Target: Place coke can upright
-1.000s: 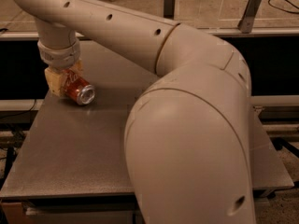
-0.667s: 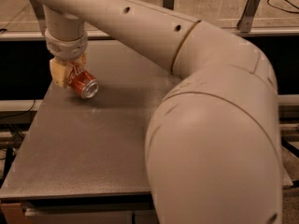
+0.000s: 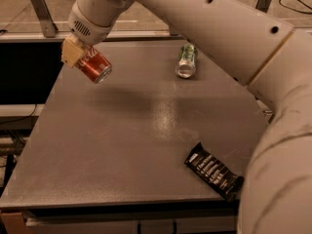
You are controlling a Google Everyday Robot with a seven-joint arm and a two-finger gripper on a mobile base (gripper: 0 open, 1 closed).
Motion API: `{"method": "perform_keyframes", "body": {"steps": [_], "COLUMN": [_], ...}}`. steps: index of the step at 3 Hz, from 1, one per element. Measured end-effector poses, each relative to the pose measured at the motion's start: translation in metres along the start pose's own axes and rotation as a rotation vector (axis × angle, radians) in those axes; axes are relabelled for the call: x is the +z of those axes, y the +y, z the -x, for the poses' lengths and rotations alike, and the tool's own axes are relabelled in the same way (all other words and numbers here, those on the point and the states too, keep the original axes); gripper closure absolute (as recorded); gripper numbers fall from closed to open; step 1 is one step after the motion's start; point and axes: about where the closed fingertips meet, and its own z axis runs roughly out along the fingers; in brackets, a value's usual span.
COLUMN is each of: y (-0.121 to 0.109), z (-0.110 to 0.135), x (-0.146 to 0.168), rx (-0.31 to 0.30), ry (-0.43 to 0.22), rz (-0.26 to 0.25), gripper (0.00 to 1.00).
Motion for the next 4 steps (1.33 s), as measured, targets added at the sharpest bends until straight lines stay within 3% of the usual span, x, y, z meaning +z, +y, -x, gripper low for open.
{"method": "perform_keyframes", "body": {"steps": [2,3,4], "y": [0.002,0.004,0.007], "z": [-0.005,-0.015,-0.027], "x": [-0.048,-0.061,-0.069], "rx": [-0.084,-0.143,-0.242], "ry": [-0.347,-0.476,-0.575], "rz": [0.094,0.142,0.186], "gripper": [1.0,1.0,1.0]}}
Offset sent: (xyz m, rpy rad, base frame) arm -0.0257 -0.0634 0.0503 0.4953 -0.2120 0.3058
